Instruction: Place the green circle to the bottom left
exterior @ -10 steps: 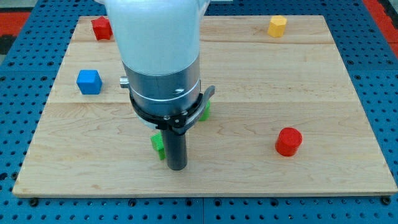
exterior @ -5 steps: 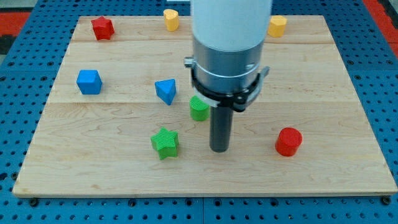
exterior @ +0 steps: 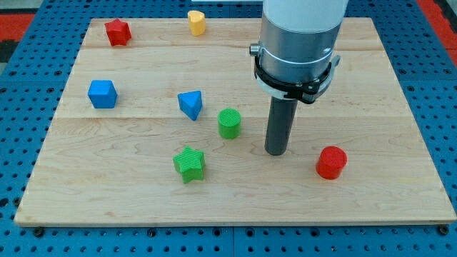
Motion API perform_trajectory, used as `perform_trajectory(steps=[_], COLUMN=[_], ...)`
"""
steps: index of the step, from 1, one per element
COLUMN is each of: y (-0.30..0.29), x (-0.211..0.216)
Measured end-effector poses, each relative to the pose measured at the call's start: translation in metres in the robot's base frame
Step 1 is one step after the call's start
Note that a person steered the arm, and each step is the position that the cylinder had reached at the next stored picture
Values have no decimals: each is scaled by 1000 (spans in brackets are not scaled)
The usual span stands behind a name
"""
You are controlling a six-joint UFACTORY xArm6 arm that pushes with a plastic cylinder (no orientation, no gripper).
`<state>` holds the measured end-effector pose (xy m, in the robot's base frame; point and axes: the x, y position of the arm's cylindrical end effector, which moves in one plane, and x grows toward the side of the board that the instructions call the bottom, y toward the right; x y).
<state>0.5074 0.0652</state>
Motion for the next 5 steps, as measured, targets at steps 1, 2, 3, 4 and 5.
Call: perform_trajectory(steps=[1, 2, 3, 4, 5], y=[-4, -43, -121, -186, -173], x=[-15, -50, -61, -61, -61])
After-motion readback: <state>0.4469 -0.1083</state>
